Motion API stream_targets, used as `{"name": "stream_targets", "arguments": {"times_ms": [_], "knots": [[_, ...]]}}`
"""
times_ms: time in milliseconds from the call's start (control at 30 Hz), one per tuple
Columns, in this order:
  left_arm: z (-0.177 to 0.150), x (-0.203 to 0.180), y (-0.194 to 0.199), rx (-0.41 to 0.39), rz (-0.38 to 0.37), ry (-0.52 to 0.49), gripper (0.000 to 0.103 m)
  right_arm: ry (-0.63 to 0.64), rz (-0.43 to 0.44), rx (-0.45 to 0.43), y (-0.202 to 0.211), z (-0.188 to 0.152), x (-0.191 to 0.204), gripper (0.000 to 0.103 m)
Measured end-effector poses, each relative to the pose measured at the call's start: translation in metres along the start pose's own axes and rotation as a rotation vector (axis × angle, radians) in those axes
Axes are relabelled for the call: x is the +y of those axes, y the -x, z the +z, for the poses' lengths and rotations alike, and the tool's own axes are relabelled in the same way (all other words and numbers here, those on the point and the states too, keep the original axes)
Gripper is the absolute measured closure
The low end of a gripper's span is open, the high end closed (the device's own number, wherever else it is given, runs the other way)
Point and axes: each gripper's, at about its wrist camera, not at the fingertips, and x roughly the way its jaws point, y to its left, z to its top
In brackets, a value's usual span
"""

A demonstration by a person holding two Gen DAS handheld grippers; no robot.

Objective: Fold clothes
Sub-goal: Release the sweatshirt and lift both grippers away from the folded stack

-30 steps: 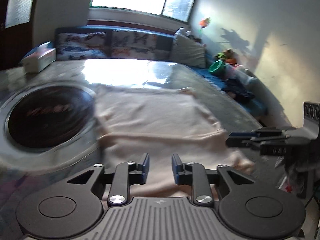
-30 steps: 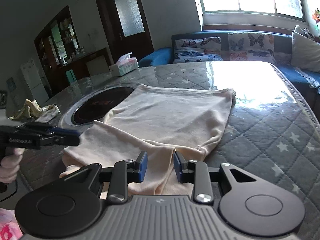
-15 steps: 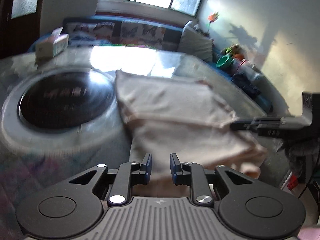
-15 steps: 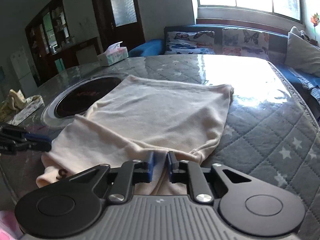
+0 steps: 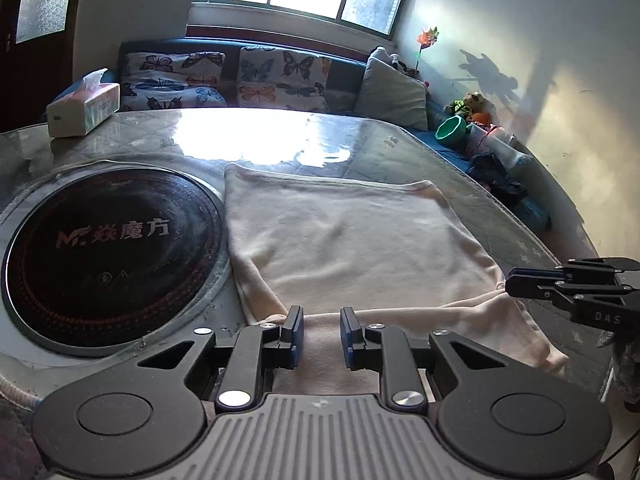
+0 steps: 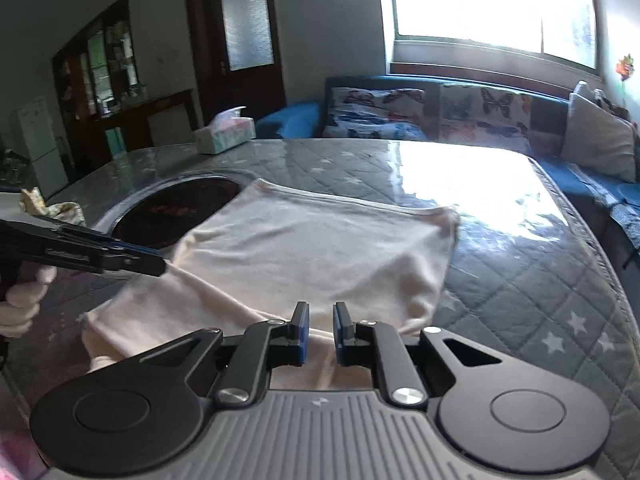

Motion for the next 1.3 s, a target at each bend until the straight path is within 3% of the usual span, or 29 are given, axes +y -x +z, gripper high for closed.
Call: {"name": "stream_targets", "arguments": {"times_ms": [200,467,600,767,967,1133,1267,1300], "knots": [[-0.001,0.002,-0.002,0.005,0.003,0.002,0.081,0.041,-0.016,0.058,-0.017,-0.009,0.003,0.091],[-0.006,-0.019,0.028,-0.032,-0.031,-0.064,0.081,0.114,0.052,0.068,0.012,-0.009,0.022,0.09],[-0.02,-0.034,0.033,-0.004,-0.075,-0.113,0.081,0.157,0.08,0.103,0.021,-0.021,0.035,0.09],[-0.038,-0.038,0.023,0.05,-0.063,-0.129,0.081,0.155,0.066,0.122,0.017,-0.037,0.037,0.089],[-0.04,-0.04,0.035,0.034,-0.049,-0.185,0.08,0.163,0.06,0.115,0.02,-0.038,0.038,0.084],[-0.051,-0.048,0.06,0.021,-0.049,-0.319,0.078,0.172,0.059,0.104,0.029,-0.034,0.039,0.08],[-0.069,-0.06,0.073,0.021,-0.018,-0.473,0.061,0.205,0.054,0.107,0.042,-0.034,0.041,0.075],[-0.075,-0.064,0.075,0.017,-0.011,-0.517,0.061,0.217,0.052,0.111,0.045,-0.034,0.042,0.073]]}}
